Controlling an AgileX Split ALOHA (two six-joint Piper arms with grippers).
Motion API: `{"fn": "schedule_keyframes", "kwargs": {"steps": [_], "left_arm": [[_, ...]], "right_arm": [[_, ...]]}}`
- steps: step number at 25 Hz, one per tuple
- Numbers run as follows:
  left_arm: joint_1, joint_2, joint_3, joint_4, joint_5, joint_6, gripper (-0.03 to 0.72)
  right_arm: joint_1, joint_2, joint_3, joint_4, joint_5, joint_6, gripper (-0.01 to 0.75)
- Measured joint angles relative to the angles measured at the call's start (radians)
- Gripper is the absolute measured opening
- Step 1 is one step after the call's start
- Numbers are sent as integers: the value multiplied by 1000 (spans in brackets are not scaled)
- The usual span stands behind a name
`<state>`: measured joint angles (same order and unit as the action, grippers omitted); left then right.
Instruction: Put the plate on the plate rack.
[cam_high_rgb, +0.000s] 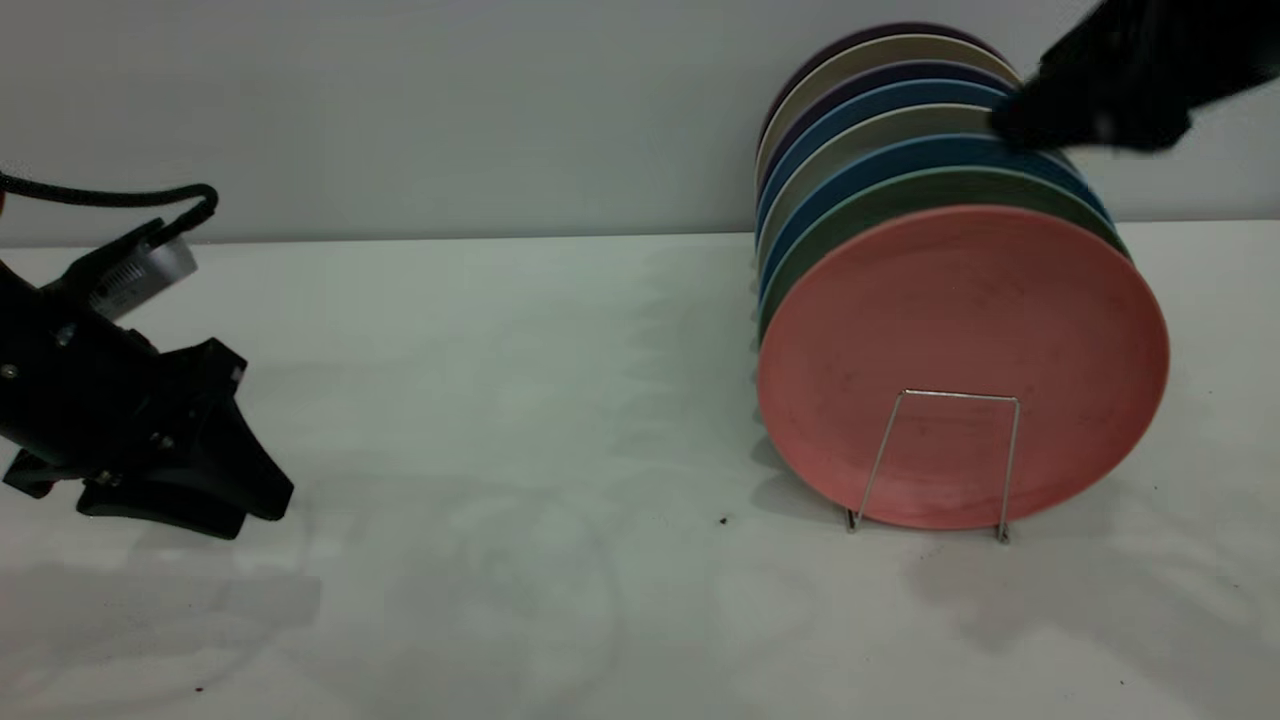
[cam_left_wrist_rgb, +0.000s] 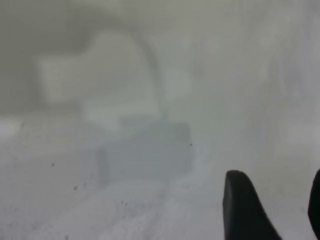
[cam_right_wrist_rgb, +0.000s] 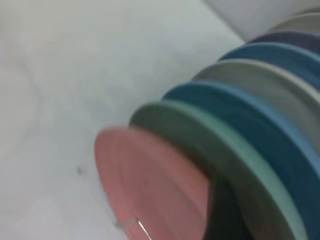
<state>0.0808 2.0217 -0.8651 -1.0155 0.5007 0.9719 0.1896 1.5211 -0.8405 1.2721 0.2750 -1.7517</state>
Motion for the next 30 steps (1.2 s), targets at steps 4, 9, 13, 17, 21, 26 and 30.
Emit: {"fn": "schedule_keyframes", "kwargs": {"steps": [4, 9, 13, 17, 21, 26, 30], "left_arm": [[1, 0, 0, 109, -22, -90, 356], [2, -1, 0, 282, -37, -244, 356], [3, -31, 0, 409, -48, -372, 356], [4, -121, 0, 560, -38, -515, 356], [4, -226, 0, 767, 40, -718, 356], [4, -348, 0, 955, 159, -911, 356], [4, -487, 0, 946, 255, -881, 356]], "right_arm": [[-2, -14, 0, -90, 35, 352, 471], [-26, -14, 0, -415, 182, 847, 471], [-67, -20, 0, -722, 315, 1209, 471], [-83, -33, 0, -973, 405, 1459, 471], [-83, -67, 0, -1143, 482, 1636, 471], [-83, -110, 0, -1222, 610, 1692, 471], [-83, -156, 8, -1227, 674, 1693, 471]]}}
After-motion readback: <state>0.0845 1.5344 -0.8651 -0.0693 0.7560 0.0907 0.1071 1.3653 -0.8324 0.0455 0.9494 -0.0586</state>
